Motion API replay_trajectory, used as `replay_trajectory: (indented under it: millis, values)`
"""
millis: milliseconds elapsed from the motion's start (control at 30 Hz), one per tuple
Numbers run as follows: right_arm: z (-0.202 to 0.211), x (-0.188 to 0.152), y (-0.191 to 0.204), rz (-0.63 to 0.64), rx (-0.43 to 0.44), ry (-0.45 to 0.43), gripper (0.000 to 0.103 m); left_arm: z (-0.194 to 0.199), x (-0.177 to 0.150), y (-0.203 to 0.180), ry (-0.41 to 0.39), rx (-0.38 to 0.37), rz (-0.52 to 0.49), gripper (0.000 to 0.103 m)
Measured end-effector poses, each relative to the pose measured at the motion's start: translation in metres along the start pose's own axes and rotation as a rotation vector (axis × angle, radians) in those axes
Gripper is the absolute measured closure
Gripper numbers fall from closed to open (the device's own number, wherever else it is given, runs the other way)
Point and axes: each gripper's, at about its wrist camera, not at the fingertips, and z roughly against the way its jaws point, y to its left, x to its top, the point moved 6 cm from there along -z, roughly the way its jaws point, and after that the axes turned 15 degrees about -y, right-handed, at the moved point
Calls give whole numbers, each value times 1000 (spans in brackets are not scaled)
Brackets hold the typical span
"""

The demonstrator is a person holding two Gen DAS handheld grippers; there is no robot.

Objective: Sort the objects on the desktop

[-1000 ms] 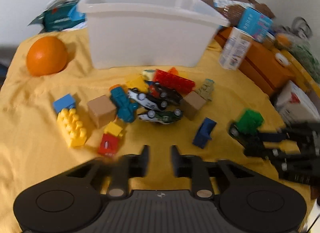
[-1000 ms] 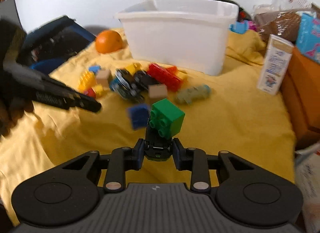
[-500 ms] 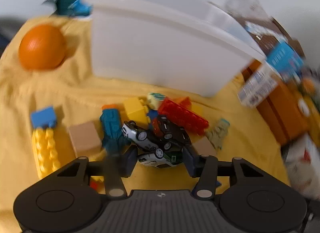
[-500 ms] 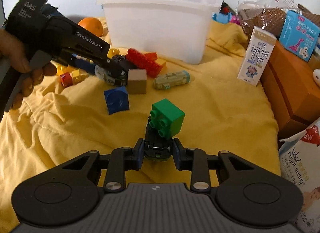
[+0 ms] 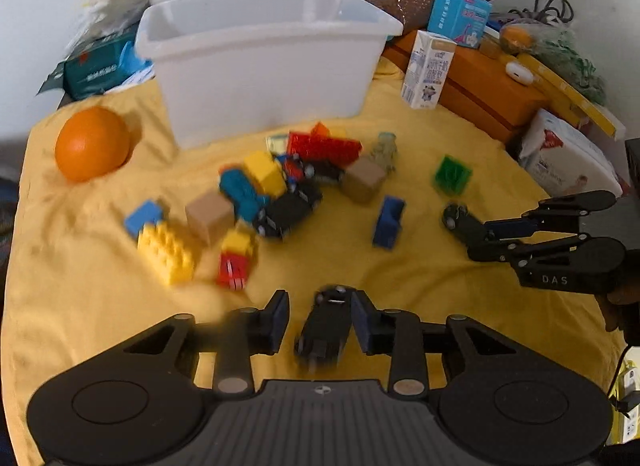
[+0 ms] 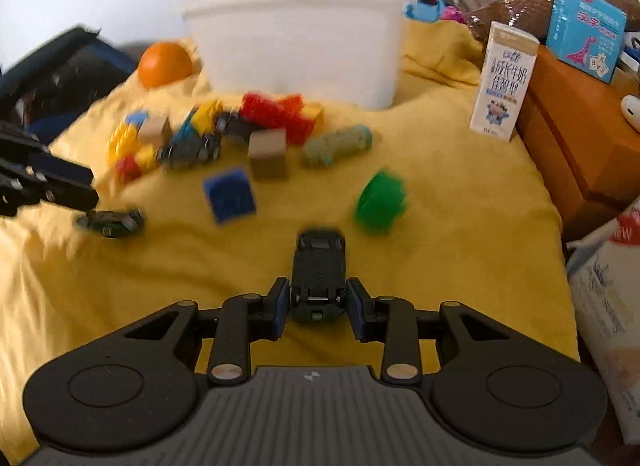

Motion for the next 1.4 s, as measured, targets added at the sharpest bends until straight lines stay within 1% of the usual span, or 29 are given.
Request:
replay_trajectory:
  millis: [67, 100, 133, 167, 267, 300, 333, 367, 400, 433, 500, 533, 567, 633, 667, 733, 833, 900, 933, 1000, 1033, 1100, 1133, 1167, 1200, 1267, 1300, 1333, 1400]
  values:
    - [6, -1, 9, 71, 5, -18, 55, 5, -9, -4, -8, 4, -9, 58]
    - [7, 1, 13, 108, 7, -31, 39, 6, -10, -7, -13, 4, -22, 58]
    - [9, 4, 19, 147, 5, -54, 33, 8, -11, -11, -26, -3, -44, 57]
    - [9, 8, 24, 190, 0, -76, 33, 8, -10, -14, -35, -9, -70, 54]
    - [5, 12, 40, 318, -20, -100, 39, 1, -9, -22, -36, -15, -148, 53]
    - [1, 11, 44, 345, -29, -96, 46, -4, -8, -27, -32, -22, -182, 53]
    - [-3, 9, 46, 365, -22, -75, 56, -7, -10, -30, -22, -30, -206, 53]
    - [-9, 6, 46, 389, -16, -49, 61, -13, -13, -33, 6, -39, -221, 53]
    - [-11, 2, 47, 404, -22, -40, 61, -17, -17, -35, 31, -42, -218, 53]
    - [-10, 3, 46, 397, -23, -48, 67, -21, -21, -34, 48, -49, -204, 53]
    - [-5, 9, 33, 323, -46, -54, 72, -23, -28, -28, 49, -35, -195, 53]
    - [-2, 11, 23, 258, -62, -55, 71, -24, -30, -20, 67, -20, -171, 54]
    - [-1, 13, 10, 176, -79, -53, 71, -25, -31, -9, 75, -6, -117, 59]
    - [4, 12, -23, -17, -115, -50, 71, -21, -30, 18, 65, 23, 43, 59]
    - [6, 9, -38, -68, -147, -46, 70, -18, -29, 29, 61, 51, 83, 59]
    - [14, 6, -62, -148, -190, -59, 70, -7, -24, 48, 15, 97, 130, 59]
    - [25, 9, -73, -200, -180, -98, 68, 6, -21, 65, -20, 152, 156, 60]
    - [28, 13, -73, -197, -189, -121, 67, 10, -22, 72, -31, 173, 189, 59]
    - [28, 14, -72, -189, -195, -130, 62, 12, -23, 74, -33, 188, 199, 59]
    - [23, 14, -64, -107, -188, -113, 56, 10, -22, 73, -32, 203, 176, 59]
    - [21, 14, -54, -50, -161, -106, 57, 11, -21, 66, -42, 178, 148, 58]
    - [14, 14, -35, 79, -113, -103, 54, 10, -16, 51, -65, 129, 68, 54]
    - [7, 10, -24, 161, -104, -82, 55, 7, -14, 42, -67, 110, 20, 50]
    - [-1, 5, -17, 233, -102, -50, 56, 2, -14, 35, -59, 98, -19, 50]
    - [-6, 2, -14, 292, -121, -46, 57, -2, -15, 31, -45, 93, -39, 50]
    - [-9, 6, -15, 290, -143, -53, 75, -13, -17, 29, -17, 88, -25, 50]
    - [-7, 11, -18, 242, -140, -60, 87, -18, -19, 30, -3, 92, -3, 50]
    - [-5, 14, -20, 203, -126, -56, 92, -19, -20, 32, 5, 92, 17, 49]
    - [-2, 16, -22, 174, -118, -54, 92, -23, -23, 34, 12, 93, 62, 47]
